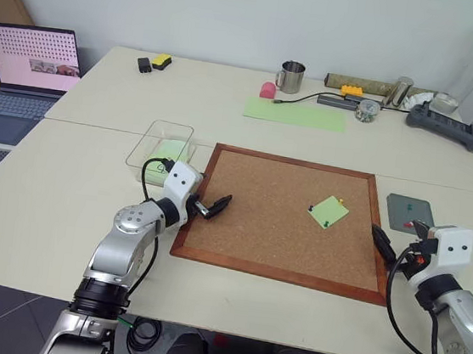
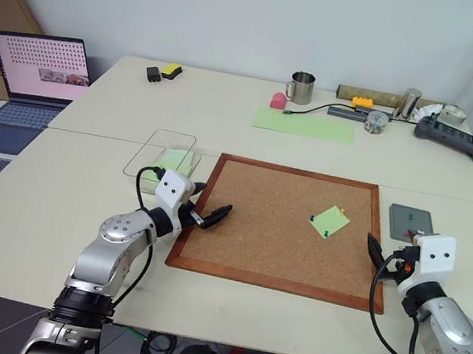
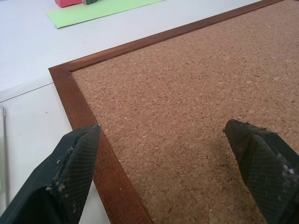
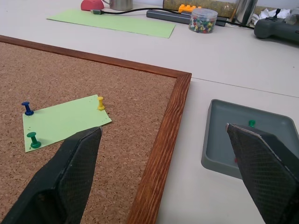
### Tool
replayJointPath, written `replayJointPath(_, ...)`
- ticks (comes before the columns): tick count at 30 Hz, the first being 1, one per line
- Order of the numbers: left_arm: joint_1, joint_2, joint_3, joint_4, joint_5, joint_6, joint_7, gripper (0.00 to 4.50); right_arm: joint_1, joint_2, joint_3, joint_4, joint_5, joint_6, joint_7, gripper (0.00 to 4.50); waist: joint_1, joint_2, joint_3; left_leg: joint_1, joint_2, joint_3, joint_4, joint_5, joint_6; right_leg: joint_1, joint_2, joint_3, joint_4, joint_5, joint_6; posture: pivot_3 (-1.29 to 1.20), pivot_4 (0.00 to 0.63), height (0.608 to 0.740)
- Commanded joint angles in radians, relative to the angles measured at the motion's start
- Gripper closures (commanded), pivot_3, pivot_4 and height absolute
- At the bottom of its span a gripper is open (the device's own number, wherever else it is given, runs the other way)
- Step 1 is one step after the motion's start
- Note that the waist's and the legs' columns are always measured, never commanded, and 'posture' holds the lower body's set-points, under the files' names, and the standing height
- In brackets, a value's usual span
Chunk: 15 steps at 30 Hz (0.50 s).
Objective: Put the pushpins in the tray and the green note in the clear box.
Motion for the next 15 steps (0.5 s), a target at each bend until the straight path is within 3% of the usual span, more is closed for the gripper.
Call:
replayJointPath(1, -0.016, 0.011, 0.007, -0.005, -0.001, -0.021, 0.001, 0.00, -0.001, -0.009, -0.016, -0.042, 0.006, -0.003, -0.005, 0.04, 0.000, 0.000, 0.000, 0.000, 0.000, 0.000, 0.000, 0.000, 0.000, 0.000, 0.000, 0.000, 0.000, 0.000, 0.000, 0.00, 0.150, 0.740)
replayJointPath(15, -0.030, 0.007, 0.036, -0.045, -0.119, 0.027, -0.086, 0.00, 0.006, -0.013, -0.025, -0.042, 0.009, -0.013, 0.003, 0.04, 0.000, 0.000, 0.000, 0.000, 0.000, 0.000, 0.000, 0.000, 0.000, 0.000, 0.000, 0.000, 0.000, 0.000, 0.000, 0.00, 0.150, 0.740)
